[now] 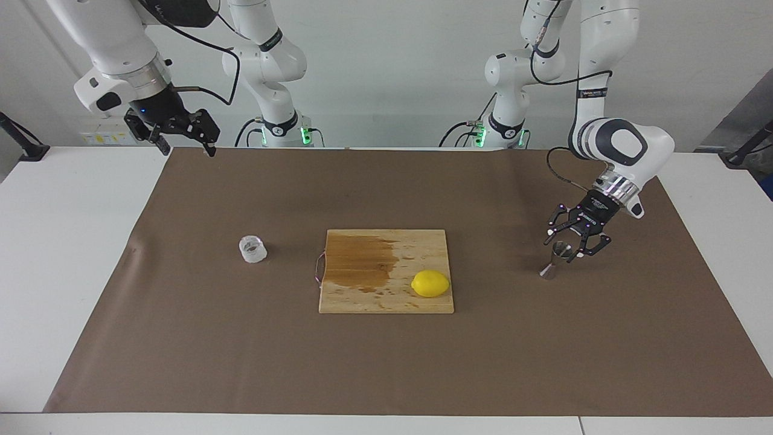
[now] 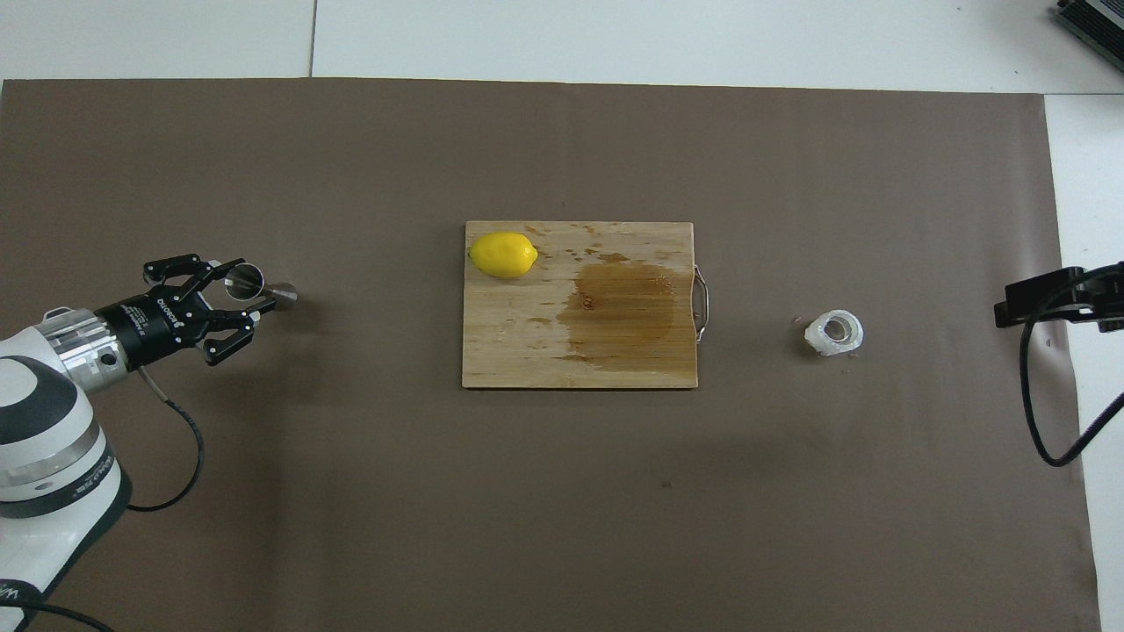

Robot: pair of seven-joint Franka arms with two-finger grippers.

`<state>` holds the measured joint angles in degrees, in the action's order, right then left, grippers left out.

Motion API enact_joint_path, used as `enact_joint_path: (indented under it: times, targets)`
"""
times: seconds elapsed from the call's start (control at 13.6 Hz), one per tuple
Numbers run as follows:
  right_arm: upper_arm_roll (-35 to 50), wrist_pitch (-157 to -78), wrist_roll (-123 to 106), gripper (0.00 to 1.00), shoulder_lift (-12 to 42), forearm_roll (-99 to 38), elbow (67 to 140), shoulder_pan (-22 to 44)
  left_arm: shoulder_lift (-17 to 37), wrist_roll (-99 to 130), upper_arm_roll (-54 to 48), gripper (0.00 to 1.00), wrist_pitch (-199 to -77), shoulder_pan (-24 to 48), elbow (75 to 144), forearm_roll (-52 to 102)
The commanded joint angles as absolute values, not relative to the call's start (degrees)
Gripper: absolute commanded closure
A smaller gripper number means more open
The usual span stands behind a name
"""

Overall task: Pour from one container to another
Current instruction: 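Close the left gripper on the metal cup, then lift the metal cup with the left gripper over the cutting board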

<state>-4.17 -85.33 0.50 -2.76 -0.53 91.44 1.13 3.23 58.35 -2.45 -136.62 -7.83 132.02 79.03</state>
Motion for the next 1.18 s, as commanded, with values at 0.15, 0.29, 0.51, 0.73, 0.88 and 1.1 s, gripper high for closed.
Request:
enact_joint_path:
  times: [0.15, 0.29, 0.51, 0.73, 0.88, 1.1]
  targets:
    - [-4.3, -84.9, -1.1, 0.00, -3.3, -1.8, 91.8, 0.9, 3.6, 57.4, -2.2, 0.61, -136.9, -7.8, 131.5, 80.2]
    - [-4.3, -84.9, -1.1, 0.00, -3.3, -1.8, 91.8, 0.9, 3.5, 57.5, -2.3, 0.83, -136.5, -7.9, 131.5, 80.2]
    - [-4.3, -84.9, -1.1, 0.00, -3.3, -1.8, 91.8, 0.9, 3.3, 58.2, -2.2, 1.00, -133.5, -7.9, 129.6, 80.2]
    - [-4.3, -84.9, -1.1, 0.00, -3.3, -1.8, 91.8, 0.9, 1.9, 64.1, -2.6, 1.00, -133.4, -6.2, 127.3, 79.5]
    - [-4.3, -84.9, -1.1, 0.00, -3.3, -1.8, 91.8, 0.9, 1.7, 67.8, -2.6, 1.00, -133.6, -2.0, 125.6, 79.3]
    - [-4.3, -84.9, -1.1, 0.00, -3.3, -1.8, 91.8, 0.9, 2.0, 76.0, -2.8, 1.00, -134.4, 4.6, 121.8, 79.3]
